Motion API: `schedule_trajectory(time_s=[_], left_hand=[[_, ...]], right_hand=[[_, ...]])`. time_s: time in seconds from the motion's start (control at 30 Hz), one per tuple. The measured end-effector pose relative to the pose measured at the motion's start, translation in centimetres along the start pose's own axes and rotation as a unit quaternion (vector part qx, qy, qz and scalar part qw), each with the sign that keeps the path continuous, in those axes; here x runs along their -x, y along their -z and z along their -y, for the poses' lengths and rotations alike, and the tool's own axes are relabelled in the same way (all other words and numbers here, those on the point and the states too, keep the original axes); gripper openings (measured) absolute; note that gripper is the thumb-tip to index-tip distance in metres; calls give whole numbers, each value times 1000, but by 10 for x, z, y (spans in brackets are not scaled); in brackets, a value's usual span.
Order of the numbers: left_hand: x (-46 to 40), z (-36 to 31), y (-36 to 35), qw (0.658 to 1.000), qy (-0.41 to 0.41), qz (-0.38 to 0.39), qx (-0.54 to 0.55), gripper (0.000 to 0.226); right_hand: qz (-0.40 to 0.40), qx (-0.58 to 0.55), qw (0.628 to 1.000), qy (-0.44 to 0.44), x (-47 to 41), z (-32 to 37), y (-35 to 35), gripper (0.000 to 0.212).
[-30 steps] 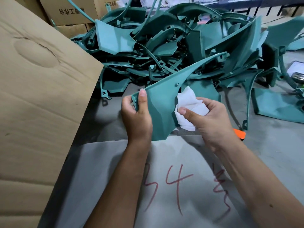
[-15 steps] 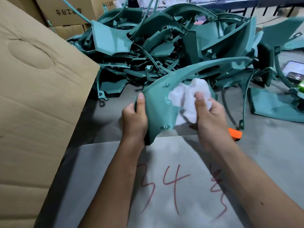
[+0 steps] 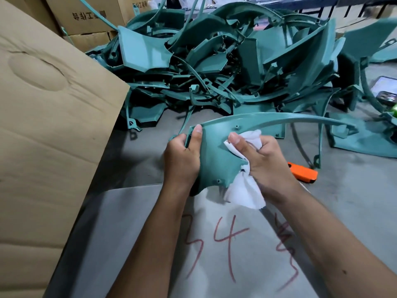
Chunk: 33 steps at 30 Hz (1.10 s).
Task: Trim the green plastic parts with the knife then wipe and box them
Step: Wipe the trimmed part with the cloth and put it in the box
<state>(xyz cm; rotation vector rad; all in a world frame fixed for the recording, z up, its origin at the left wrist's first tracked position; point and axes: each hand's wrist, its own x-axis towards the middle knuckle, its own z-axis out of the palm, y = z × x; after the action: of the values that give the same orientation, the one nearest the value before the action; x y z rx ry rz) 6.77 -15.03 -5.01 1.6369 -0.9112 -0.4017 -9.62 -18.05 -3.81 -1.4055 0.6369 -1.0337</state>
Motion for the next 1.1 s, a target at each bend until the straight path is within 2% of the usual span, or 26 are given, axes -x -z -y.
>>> schedule_trajectory(time_s=[0.13,0.3,0.43,0.53,0.6,0.7,0.83,0.9,1.0,1.1], left_hand=[[1,-1,0,995,57,76,31,89],[0,2,3,993,48,111,10,90],[-1,2,2,990,54,127,18,90],[-3,7,2,990,56,132,11,91],[-7,13,5,989,71,128,-6,91],[-13,19,13,988,101,111,-47,91],[-13,17,9,995,84,54,-23,88],[-11,16,4,995,96,28,29,81],[-12,17,2,990,121,18,77,58],[-18,21,7,989,134,-2,70,71]], right_hand=[[-70,58,994,58,0,-4,-5,44],[-107,35,988,109,1,-2,-5,31],[-152,23,982,110,0,-3,-5,16],[-173,17,979,104,2,-2,-6,12],[-222,-23,971,87,0,4,-4,9],[-326,-169,929,50,-7,15,12,21],[-342,-271,900,-2,-12,15,21,17],[-356,-260,898,2,-14,14,20,18],[-382,-189,903,59,-16,13,20,25],[-390,-89,915,46,-14,4,21,22]])
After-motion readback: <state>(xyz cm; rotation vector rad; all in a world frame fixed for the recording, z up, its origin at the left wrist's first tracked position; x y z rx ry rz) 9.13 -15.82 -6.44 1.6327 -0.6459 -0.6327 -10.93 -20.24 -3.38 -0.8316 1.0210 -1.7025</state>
